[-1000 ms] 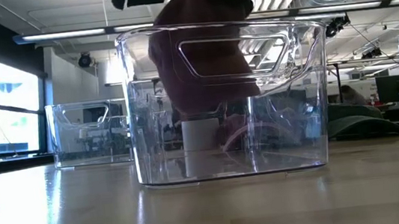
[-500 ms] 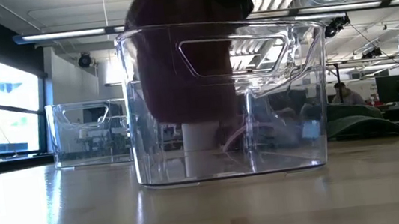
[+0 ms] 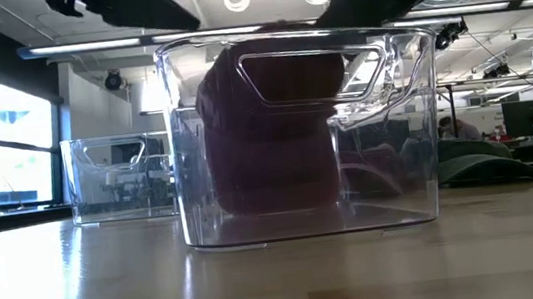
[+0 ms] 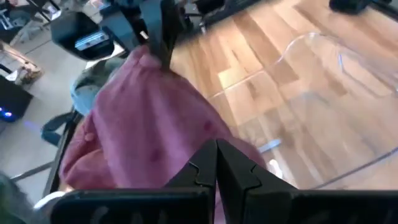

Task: Pick & Place hat
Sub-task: Put the bottom red cap into the bottom transparent bin

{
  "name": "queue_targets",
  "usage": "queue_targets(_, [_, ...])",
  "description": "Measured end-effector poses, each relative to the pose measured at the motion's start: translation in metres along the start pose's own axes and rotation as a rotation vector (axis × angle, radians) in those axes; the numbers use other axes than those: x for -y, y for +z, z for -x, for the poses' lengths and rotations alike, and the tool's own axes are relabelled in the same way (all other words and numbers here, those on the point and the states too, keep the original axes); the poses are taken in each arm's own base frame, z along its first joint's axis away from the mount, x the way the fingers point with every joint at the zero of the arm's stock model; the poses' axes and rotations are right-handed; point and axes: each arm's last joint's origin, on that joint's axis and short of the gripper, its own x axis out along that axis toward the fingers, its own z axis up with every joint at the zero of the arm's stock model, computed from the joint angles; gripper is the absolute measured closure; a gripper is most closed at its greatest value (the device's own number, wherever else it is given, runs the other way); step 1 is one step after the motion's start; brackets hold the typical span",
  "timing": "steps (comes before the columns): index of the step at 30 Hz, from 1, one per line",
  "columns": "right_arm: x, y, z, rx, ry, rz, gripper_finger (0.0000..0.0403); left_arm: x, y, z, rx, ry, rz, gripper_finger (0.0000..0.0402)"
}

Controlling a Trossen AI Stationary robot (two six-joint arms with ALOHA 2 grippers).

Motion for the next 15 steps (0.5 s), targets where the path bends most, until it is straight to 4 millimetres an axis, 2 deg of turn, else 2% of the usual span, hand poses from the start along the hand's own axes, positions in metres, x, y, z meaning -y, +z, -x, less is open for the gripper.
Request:
queue_targets(4, [0.0, -0.003, 0.0, -0.024, 0.016, 0.015, 0.0379, 0.005, -0.014, -0.015, -0.103, 0.104, 0.037, 0.0401])
queue_targets(8, [0.0, -0.002, 0.0, -0.022, 0.017, 0.049, 0.0378, 0.005, -0.019, -0.025, -0.162, 0.231, 0.047, 0.0401])
queue_targets(12, [0.001, -0.002, 0.0, -0.014, 0.012, 0.059, 0.0373, 0.003, -0.006, -0.026, -0.064, 0.197, 0.037, 0.0401])
queue_targets(15, [0.001, 0.0, 0.002, -0.005, 0.018, 0.062, 0.0348, 0.0, 0.006, -0.021, 0.015, 0.12, -0.064, 0.0396])
